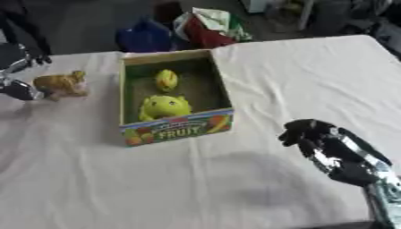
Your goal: Pick up objects on the table and place them in the box.
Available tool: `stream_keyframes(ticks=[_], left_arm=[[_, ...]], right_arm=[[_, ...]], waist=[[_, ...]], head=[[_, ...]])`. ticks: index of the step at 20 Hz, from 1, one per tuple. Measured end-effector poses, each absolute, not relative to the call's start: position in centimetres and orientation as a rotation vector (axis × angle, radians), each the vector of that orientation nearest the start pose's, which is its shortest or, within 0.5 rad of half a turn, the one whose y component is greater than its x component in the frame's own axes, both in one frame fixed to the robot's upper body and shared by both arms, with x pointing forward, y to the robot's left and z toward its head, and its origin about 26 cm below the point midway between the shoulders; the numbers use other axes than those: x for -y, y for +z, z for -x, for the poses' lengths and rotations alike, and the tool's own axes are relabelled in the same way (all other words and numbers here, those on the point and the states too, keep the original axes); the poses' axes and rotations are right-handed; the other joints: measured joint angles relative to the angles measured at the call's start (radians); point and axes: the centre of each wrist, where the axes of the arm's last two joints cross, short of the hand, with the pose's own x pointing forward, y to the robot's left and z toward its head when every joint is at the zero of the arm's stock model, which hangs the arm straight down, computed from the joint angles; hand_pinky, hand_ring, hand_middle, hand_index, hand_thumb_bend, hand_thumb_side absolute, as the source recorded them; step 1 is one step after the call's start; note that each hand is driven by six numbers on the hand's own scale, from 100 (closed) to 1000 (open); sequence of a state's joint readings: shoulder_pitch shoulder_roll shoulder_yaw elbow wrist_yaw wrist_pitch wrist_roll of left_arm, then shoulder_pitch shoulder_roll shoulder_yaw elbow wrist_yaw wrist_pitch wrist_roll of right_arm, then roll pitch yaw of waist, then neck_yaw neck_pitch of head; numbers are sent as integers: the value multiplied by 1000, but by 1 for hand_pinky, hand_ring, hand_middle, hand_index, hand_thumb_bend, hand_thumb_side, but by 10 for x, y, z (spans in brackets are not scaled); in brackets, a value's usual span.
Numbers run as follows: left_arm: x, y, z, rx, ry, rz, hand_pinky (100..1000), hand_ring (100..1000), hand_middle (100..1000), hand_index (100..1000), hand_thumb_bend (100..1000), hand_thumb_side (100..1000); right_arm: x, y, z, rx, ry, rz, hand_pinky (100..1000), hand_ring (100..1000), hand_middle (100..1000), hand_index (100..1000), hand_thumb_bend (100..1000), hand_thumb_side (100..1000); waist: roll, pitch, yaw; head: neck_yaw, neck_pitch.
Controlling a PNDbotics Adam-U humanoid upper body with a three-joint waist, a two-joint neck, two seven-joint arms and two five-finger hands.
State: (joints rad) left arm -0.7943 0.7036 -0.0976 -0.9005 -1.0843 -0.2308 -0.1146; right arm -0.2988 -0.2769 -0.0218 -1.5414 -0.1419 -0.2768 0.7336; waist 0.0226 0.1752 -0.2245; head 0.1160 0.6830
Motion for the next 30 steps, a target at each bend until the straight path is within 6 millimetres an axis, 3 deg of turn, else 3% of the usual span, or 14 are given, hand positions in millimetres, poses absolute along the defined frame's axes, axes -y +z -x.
stream_keyframes(ticks=[9, 12, 19, 22, 26, 30], left_arm=[[-417, 175, -439, 1202, -1390, -1368, 672, 605, 623, 782, 396, 170], [-418, 172, -439, 1193, -1381, -1382, 658, 574, 586, 738, 320, 100], [-419, 167, -438, 1189, -1379, -1407, 603, 457, 446, 593, 189, 100], [-418, 167, -439, 1212, -1362, -1409, 596, 448, 430, 577, 146, 100], [-413, 173, -439, 1279, -1336, -1383, 594, 447, 427, 575, 109, 100], [-404, 197, -437, 1386, -1344, -1340, 591, 444, 423, 573, 100, 100]], right_arm=[[288, 89, -350, 1940, 926, -383, 742, 765, 659, 824, 100, 479], [288, 90, -351, 1944, 929, -380, 742, 765, 659, 824, 100, 478], [288, 90, -351, 1947, 929, -376, 742, 765, 659, 824, 100, 479], [288, 90, -351, 1947, 929, -376, 741, 765, 659, 824, 100, 479], [288, 90, -351, 1946, 930, -376, 741, 764, 659, 824, 100, 482], [288, 90, -351, 1946, 930, -377, 741, 764, 659, 824, 100, 484]], waist=[[-5, 29, -21], [-6, 35, -30], [-7, 41, -35], [-6, 41, -33], [-6, 38, -25], [-5, 27, -17]], head=[[8, -12], [13, -18], [14, -18], [14, -18], [14, -18], [13, -18]])
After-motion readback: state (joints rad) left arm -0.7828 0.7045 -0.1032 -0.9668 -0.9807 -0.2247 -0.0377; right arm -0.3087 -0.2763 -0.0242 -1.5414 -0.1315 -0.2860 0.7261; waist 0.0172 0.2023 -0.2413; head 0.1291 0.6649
